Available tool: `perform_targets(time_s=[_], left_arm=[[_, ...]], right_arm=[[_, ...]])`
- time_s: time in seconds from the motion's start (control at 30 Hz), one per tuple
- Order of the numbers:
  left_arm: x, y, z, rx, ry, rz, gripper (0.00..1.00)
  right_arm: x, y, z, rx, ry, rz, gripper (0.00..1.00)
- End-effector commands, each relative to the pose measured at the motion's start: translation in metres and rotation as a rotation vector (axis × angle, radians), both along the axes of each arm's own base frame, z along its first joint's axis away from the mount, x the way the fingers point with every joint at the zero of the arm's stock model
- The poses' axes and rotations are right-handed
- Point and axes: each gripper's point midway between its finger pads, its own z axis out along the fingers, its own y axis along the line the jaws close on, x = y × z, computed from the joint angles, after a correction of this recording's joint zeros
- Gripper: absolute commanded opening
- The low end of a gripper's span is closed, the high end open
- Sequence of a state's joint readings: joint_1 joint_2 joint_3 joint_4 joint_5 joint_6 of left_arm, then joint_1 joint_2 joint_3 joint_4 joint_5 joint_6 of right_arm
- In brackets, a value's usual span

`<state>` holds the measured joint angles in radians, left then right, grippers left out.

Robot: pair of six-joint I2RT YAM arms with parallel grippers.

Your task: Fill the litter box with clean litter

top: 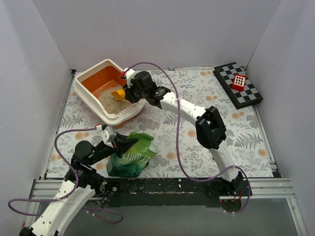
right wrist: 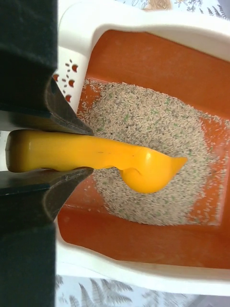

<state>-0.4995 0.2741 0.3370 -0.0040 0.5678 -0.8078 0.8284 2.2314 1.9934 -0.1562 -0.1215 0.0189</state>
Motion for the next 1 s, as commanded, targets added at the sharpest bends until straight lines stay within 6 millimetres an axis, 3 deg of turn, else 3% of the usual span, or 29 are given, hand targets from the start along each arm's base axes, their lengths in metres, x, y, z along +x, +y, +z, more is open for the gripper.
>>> perform_targets(time_s=[0.0, 0.07, 0.23, 0.33, 0.4, 0.63, 0.73, 0.97], left_arm=[[0.004, 0.005, 0.015, -0.006, -0.033, 0.041, 0.00], [0.006, 0.006, 0.015, -0.008, -0.037, 0.057, 0.00], [0.009, 0.011, 0.019, -0.018, -0.049, 0.092, 0.00], [0.012, 0.014, 0.021, -0.027, -0.051, 0.117, 0.00], [0.019, 0.019, 0.023, -0.046, -0.031, 0.168, 0.00], [0.033, 0.031, 0.040, -0.084, -0.048, 0.276, 0.00], [0.036, 0.032, 0.062, -0.113, -0.113, 0.285, 0.00], [0.050, 0.019, 0.107, -0.239, -0.111, 0.259, 0.00]], right_arm=[[0.017, -0.012, 0.097, -0.012, -0.380, -0.068, 0.01], [0.015, -0.017, 0.106, 0.003, -0.406, -0.079, 0.01], [0.008, -0.030, 0.150, 0.100, -0.461, -0.127, 0.01], [-0.001, -0.056, 0.181, 0.149, -0.493, -0.193, 0.01], [-0.005, -0.076, 0.189, 0.145, -0.484, -0.246, 0.01], [-0.025, -0.192, 0.187, 0.200, -0.350, -0.482, 0.01], [-0.037, -0.240, 0.184, 0.260, -0.268, -0.555, 0.01], [-0.083, -0.309, 0.138, 0.237, -0.094, -0.706, 0.01]])
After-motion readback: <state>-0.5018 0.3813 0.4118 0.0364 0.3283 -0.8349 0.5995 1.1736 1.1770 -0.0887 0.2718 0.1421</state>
